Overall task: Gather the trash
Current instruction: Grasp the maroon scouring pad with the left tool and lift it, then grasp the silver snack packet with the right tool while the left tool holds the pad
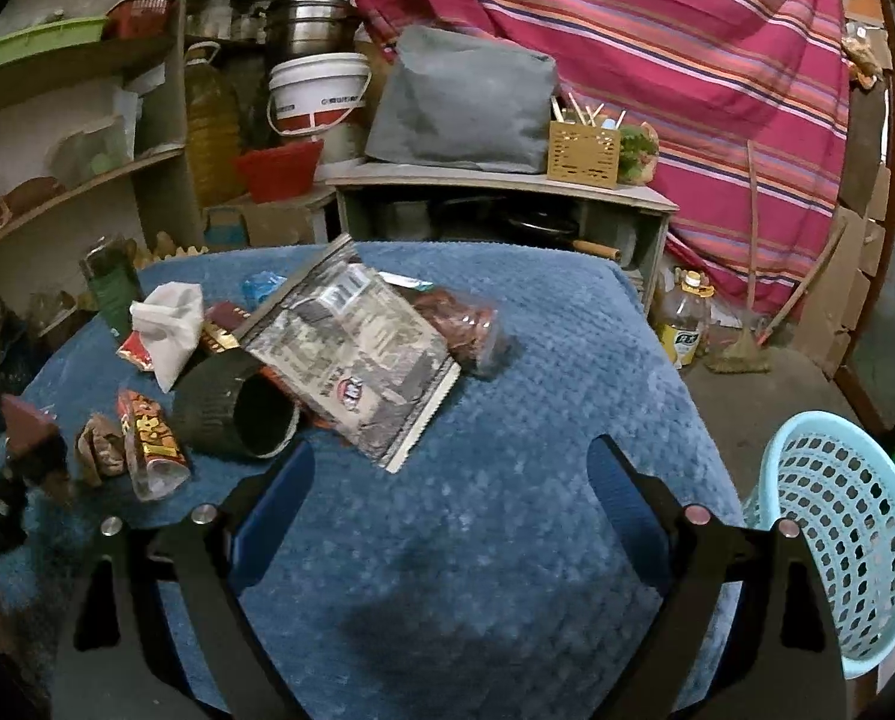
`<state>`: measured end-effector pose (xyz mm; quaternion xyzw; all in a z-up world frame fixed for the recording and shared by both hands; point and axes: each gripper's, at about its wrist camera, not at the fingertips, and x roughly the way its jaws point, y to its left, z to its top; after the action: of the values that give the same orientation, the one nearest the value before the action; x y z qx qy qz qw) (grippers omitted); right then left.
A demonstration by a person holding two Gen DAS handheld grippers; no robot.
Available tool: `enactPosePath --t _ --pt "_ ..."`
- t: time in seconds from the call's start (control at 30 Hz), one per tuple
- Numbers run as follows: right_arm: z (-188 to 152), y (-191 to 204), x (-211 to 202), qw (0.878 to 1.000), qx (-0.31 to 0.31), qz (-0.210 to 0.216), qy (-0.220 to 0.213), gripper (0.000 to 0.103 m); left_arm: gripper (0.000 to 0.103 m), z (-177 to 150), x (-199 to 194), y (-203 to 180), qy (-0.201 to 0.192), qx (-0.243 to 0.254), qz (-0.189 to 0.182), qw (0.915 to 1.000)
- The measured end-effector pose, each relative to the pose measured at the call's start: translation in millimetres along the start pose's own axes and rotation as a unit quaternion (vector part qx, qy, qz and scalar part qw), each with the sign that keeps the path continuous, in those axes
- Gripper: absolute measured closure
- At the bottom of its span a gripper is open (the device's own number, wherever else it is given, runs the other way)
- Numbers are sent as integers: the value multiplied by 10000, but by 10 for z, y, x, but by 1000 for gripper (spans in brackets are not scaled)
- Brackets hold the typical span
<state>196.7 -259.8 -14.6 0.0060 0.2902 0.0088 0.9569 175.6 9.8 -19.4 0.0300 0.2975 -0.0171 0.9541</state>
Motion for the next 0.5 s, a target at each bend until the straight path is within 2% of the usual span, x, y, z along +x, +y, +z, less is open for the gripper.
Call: enactPosePath --t 0.17,0.5 --pt "-3 161 41 10000 -69 22 21 13 20 103 -58 219 -206 -101 239 9995" --pt "88 439 314 9998 -154 -73 81 13 20 242 198 596 -163 -542 476 9973"
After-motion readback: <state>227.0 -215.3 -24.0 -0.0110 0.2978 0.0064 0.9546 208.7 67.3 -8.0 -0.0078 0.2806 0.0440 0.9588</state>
